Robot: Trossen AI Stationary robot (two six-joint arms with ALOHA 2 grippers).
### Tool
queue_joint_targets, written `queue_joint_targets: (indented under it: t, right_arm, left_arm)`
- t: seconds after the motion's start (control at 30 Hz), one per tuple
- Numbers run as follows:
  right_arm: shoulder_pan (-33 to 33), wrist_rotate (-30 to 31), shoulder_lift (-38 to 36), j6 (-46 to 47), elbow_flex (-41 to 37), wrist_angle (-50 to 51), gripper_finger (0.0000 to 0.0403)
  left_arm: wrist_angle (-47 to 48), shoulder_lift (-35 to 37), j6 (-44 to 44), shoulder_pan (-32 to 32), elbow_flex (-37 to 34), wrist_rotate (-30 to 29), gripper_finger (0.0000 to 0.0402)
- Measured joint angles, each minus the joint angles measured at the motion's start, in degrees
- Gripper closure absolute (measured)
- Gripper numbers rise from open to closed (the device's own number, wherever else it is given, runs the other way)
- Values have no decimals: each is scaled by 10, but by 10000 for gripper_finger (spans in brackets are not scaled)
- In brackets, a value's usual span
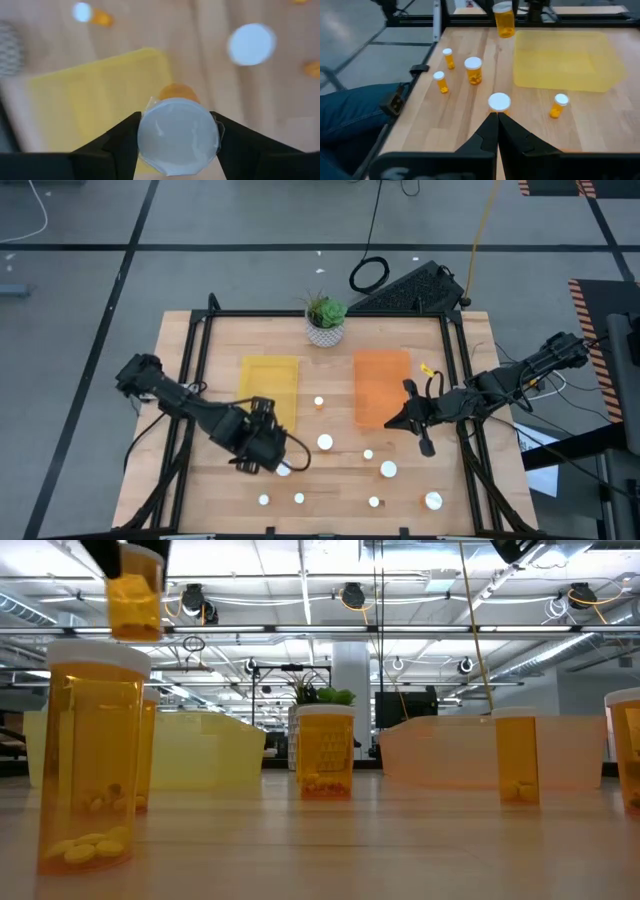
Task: Pick and place medicine bottles into bin by pill shape (circle, oval)
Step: Put the large medicine bottle into the yellow bin
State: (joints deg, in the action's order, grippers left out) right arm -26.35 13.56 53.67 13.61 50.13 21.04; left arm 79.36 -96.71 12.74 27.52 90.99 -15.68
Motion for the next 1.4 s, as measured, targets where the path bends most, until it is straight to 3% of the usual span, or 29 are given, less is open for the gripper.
queue_joint_targets:
  t: [0.37,0.73,1.03,1.4]
  right_arm:
    - [0,2,0,-11,0,0,403]
    - [0,2,0,-13,0,2,403]
    - [0,2,0,-13,0,2,403]
    - [0,2,0,-13,0,2,403]
  left_arm:
    - [46,16,-80,-118,7,-50,174]
    - [22,70,-144,-270,-16,-54,173]
    - [-66,92,-180,-366,-125,23,182]
    - [-171,91,-177,-407,-265,28,165]
